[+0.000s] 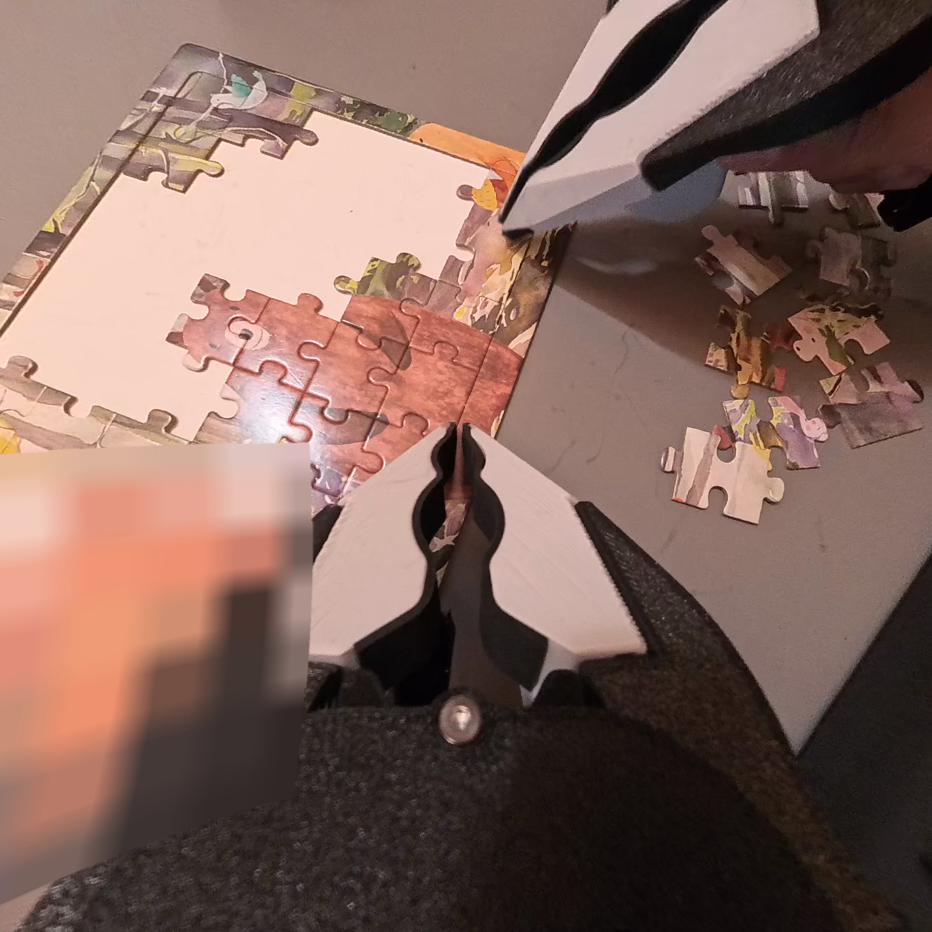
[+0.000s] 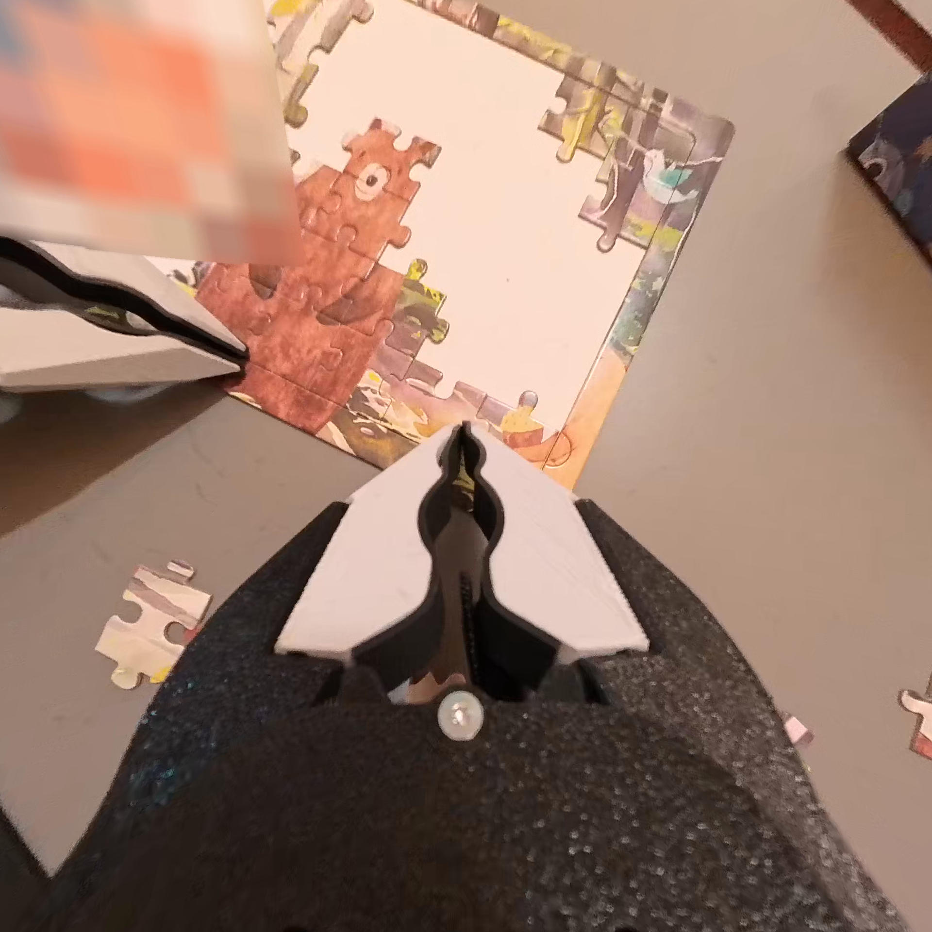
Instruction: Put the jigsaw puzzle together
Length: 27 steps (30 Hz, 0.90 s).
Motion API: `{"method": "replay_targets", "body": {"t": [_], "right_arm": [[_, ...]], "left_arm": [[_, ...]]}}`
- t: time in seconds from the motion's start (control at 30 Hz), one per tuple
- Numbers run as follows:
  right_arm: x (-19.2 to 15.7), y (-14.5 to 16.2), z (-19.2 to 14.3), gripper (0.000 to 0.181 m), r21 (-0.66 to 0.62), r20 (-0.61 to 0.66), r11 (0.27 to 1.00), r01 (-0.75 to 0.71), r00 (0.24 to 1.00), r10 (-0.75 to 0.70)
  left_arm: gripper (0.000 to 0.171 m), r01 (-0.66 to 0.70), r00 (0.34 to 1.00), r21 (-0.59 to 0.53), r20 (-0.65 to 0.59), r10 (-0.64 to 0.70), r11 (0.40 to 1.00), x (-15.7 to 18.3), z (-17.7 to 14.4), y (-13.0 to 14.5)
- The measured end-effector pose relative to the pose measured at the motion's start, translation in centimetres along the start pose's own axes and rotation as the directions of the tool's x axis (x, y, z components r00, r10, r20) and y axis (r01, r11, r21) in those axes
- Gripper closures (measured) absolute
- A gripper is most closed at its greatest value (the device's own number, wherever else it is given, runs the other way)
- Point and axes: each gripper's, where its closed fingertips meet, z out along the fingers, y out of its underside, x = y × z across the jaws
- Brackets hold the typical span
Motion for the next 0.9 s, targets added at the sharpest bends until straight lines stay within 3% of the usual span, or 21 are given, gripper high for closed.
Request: {"method": "replay_targets", "body": {"t": [0.07,0.23,0.4,0.57,0.77,0.9], "right_arm": [[0.0,0.3,0.1,0.181,-0.021,0.014,1.0,0.004,1.0,-0.004],[2.3,-1.7,-2.1,0.181,0.112,-0.046,0.992,-0.057,0.997,0.062],[0.0,0.3,0.2,0.181,-0.005,-0.003,1.0,0.016,1.0,-0.016],[0.0,0.2,0.3,0.181,-0.008,-0.02,0.999,0.034,0.999,-0.034],[3.6,-2.6,-3.3,0.181,0.191,-0.071,0.976,-0.1,0.991,0.116],[2.9,-1.4,-2.3,0.181,0.133,-0.064,0.988,-0.081,0.994,0.09]], "left_arm": [[0.17,-0.001,1.0,0.001,0.0,0.001,1.0,0.0,0.0,0.0],[0.162,-0.01,1.0,0.023,0.023,0.009,1.0,-0.3,-0.2,-0.4],[0.162,0.034,0.998,0.109,0.049,-0.04,0.993,-1.5,-1.3,-1.7],[0.161,0.077,0.995,0.143,0.057,-0.086,0.987,-2.2,-1.7,-2.1],[0.161,0.049,0.995,0.135,0.08,-0.06,0.99,-2.2,-1.6,-2.0],[0.161,0.041,0.995,0.132,0.087,-0.053,0.99,-2.3,-1.6,-1.9]]}}
